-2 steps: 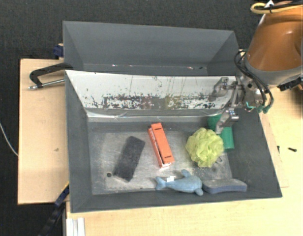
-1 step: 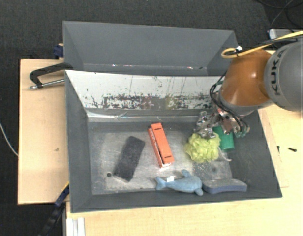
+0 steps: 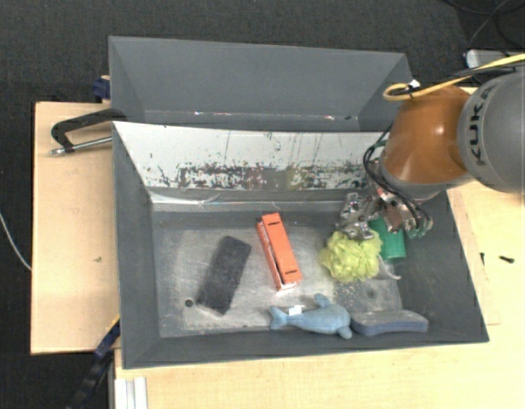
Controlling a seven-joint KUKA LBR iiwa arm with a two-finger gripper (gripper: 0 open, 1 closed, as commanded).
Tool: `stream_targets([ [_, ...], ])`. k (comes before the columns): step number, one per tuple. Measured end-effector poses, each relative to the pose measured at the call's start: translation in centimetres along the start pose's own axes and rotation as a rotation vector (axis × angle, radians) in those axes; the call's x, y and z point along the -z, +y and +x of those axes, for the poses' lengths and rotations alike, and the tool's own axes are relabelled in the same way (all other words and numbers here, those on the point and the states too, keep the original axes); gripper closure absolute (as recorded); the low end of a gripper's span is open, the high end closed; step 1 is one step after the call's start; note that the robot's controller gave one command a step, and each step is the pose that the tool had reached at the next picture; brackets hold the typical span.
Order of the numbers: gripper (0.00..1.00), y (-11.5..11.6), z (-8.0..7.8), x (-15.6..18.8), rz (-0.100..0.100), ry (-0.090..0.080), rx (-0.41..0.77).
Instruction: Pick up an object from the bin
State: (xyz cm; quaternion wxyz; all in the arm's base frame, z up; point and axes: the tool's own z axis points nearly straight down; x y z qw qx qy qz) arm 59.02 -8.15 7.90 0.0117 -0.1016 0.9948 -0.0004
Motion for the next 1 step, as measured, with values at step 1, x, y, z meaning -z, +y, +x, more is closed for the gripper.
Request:
stream_targets([
  [1,1.0,0.7,0.54,17.47,0.001,0.008,0.034],
])
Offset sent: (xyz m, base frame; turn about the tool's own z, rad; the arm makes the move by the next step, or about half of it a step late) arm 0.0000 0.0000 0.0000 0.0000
